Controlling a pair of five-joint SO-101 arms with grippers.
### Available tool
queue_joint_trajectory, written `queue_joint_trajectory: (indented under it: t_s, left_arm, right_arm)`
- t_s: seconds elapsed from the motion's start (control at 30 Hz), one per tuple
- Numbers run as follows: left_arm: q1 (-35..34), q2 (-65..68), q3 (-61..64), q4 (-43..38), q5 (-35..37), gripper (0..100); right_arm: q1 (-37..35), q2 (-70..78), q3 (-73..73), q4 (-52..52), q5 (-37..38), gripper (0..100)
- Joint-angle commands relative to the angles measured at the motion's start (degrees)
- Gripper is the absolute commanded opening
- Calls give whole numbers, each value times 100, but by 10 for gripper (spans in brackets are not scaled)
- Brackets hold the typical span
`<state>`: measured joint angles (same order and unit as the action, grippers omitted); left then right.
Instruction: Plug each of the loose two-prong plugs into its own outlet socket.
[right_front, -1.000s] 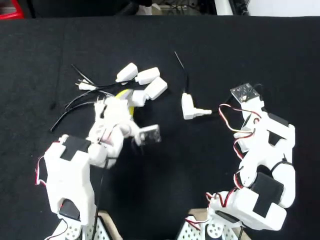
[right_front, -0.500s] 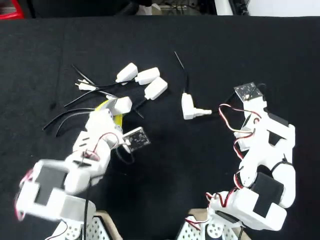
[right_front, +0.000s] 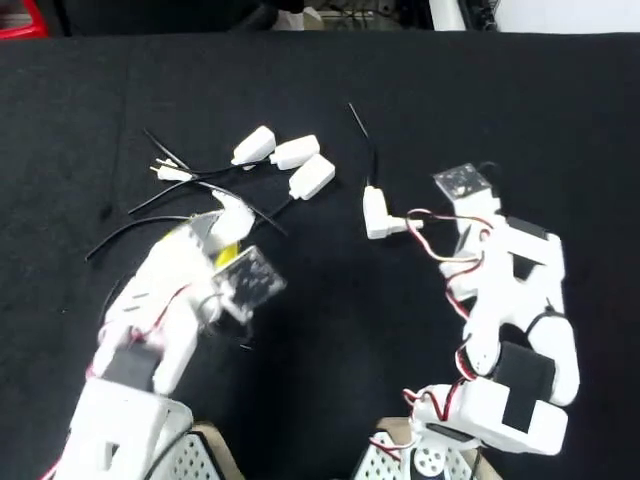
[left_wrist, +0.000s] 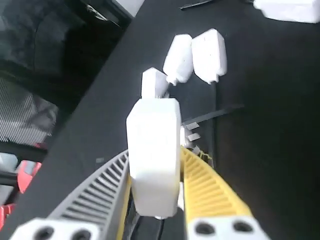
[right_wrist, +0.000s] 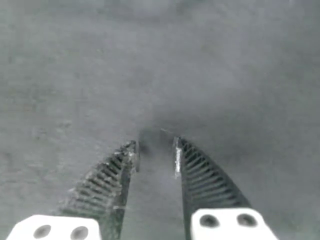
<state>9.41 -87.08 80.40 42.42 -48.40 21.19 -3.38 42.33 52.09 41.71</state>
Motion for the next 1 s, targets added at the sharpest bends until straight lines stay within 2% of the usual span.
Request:
queue_joint_trajectory:
  t_s: [0.0,0.07,0.2,0.37,0.5,0.67,0.73,0.87,0.97]
  left_arm:
    - [57,-1767,-391,2171,0,30]
    - [75,-1767,-347,2716,-141,30]
    - [66,-1442,-75,3121,-158,30]
    - [365,-1486,356,3411,-132,29]
    - [725,-1793,743,3429,273,29]
    - [813,-1723,901,3429,334,30]
    - [752,-1723,919,3446,343,68]
    - [716,-1723,760,3727,360,227]
    - [655,-1723,549,3684,316,247]
  right_arm:
    - [-580,-198,-66,193,-123,110]
    - [-853,-207,-66,325,-158,110]
    - [-1240,-189,-66,387,-563,112]
    - [-1486,-180,-66,396,-774,113]
    - [-1503,-180,-57,396,-765,113]
    - [-1477,-180,-31,404,-765,113]
    - [-1495,-180,-31,404,-747,113]
    - [-1495,-180,-31,413,-747,113]
    - [-1477,-180,-31,554,-730,113]
